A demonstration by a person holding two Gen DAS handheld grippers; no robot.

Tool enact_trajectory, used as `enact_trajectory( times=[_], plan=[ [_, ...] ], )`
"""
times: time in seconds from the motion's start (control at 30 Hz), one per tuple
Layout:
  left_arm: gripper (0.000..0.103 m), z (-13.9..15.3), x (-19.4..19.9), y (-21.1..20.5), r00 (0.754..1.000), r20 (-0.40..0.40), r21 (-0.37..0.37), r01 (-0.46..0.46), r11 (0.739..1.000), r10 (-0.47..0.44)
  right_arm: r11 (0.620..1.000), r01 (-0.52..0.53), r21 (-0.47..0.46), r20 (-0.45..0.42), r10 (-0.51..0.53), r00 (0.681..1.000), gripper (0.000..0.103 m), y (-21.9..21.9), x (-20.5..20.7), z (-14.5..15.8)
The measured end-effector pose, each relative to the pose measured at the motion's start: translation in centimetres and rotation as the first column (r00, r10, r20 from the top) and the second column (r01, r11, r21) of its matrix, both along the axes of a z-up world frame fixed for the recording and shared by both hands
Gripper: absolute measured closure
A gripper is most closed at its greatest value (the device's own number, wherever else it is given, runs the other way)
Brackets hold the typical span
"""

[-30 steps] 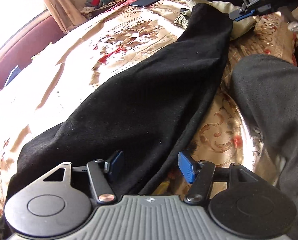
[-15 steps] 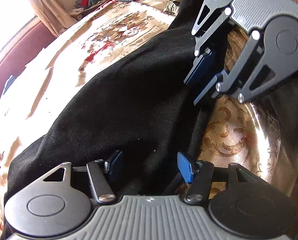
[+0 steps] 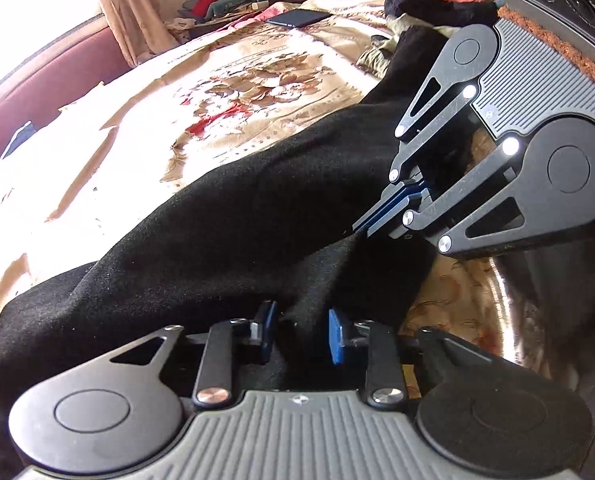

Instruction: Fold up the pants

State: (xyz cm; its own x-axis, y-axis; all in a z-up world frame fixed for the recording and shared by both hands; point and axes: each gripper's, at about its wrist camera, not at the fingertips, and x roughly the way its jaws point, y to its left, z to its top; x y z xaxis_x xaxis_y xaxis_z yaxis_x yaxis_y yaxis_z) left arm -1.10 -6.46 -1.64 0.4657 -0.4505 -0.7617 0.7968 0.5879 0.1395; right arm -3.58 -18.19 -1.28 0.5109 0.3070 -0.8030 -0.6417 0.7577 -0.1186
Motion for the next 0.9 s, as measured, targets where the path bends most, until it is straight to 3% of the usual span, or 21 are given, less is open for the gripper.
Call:
enact_trajectory(
  times=[0.13,0.27,0.47,0.6,0.73,0.83,0.9],
  plan=[
    [0.064,0.4,-1.6,0.4,0.998,-0.005,0.042,0.062,0.997,-0.061,0.999,0.007,0.036,-0.013,-0.007,1.0,0.099,-0.4,-1.3,1.1],
    [0.065,-2.7,-0.6,-1.1,0.989,-0.134,0.166,0.088,0.982,-0.066,0.999,0.01,-0.046,-0.198,-0.019,0.98,0.1,0.8,0.7,-3.4],
    [0.058,-1.9,0.3,-0.4,0.984,-0.176,0.141,0.065,0.988,-0.04,1.0,0.022,0.009,-0.179,-0.02,0.984,0.095,-0.1,0.6,-0.3],
    [0.055,-0.1,-0.3,1.9,0.99,-0.141,0.1,0.013,0.995,0.002,0.981,0.104,0.162,-0.172,-0.076,0.982,0.095,-1.8,0.8,1.9],
    [0.051,-0.7,0.6,2.6,0.99,-0.128,0.14,-0.039,0.989,0.057,0.97,0.153,0.187,-0.149,-0.126,0.981,0.092,-1.4,3.1,1.0],
    [0.049,-2.5,1.9,2.2,0.971,-0.23,0.185,-0.015,0.983,0.058,0.969,0.218,0.115,-0.35,-0.166,0.922,0.091,-0.9,4.4,-2.6],
    [0.047,-2.5,1.6,2.3,0.963,-0.267,0.189,0.015,0.982,0.037,0.973,0.194,0.125,-0.371,-0.135,0.919,0.091,-0.6,3.6,-2.5]
  ],
)
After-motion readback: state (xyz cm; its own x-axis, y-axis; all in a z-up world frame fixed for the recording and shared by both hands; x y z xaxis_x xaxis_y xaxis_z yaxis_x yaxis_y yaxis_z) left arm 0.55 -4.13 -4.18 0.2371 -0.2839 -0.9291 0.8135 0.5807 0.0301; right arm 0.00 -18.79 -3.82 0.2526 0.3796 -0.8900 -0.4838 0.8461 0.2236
